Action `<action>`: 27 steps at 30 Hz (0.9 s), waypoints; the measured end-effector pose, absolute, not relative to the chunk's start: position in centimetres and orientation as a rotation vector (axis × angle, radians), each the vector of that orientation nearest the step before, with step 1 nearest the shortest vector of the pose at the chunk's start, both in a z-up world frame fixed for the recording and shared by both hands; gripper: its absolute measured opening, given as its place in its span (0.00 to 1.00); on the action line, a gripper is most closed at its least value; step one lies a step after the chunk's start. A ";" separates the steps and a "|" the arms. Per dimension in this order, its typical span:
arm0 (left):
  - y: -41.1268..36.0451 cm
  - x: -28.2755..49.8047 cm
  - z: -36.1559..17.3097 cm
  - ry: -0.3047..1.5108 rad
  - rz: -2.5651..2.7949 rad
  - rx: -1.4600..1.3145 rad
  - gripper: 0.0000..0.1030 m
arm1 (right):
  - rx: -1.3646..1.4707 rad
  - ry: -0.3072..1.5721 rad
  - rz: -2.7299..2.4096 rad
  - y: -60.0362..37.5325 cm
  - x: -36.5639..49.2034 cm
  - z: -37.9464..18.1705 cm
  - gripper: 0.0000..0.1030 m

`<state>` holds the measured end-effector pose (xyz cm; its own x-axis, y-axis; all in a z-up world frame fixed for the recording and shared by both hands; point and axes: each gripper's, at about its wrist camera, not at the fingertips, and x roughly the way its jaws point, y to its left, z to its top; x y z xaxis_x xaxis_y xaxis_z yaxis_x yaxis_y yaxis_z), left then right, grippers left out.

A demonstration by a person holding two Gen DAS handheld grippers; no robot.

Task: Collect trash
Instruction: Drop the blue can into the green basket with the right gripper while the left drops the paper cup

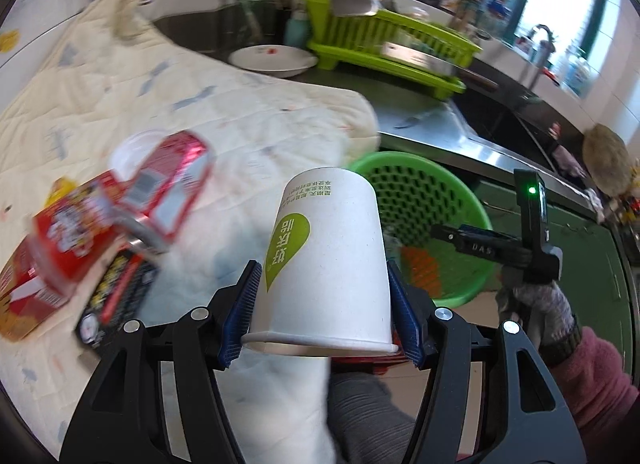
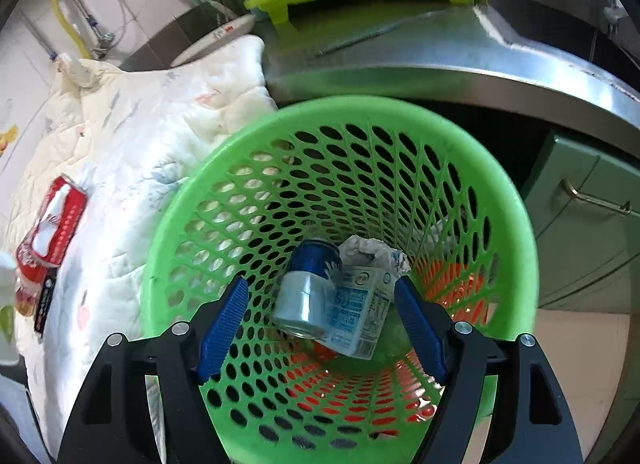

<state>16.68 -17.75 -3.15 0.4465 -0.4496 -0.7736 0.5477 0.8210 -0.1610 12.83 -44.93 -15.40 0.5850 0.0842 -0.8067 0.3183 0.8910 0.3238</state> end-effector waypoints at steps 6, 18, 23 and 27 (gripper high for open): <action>-23.1 16.6 -3.9 0.925 -0.695 0.155 0.59 | 0.441 0.877 -0.148 -45.4 9.6 -13.2 0.74; -32.4 17.0 -8.0 1.015 -0.769 0.206 0.59 | 0.469 0.779 -0.181 -48.1 3.7 -10.8 0.74; -35.3 17.1 -9.1 1.037 -0.788 0.207 0.61 | 0.470 0.761 -0.191 -48.6 2.7 -10.7 0.74; -37.2 17.0 -9.6 1.043 -0.807 0.181 0.65 | 0.485 0.750 -0.198 -49.2 2.0 -10.7 0.75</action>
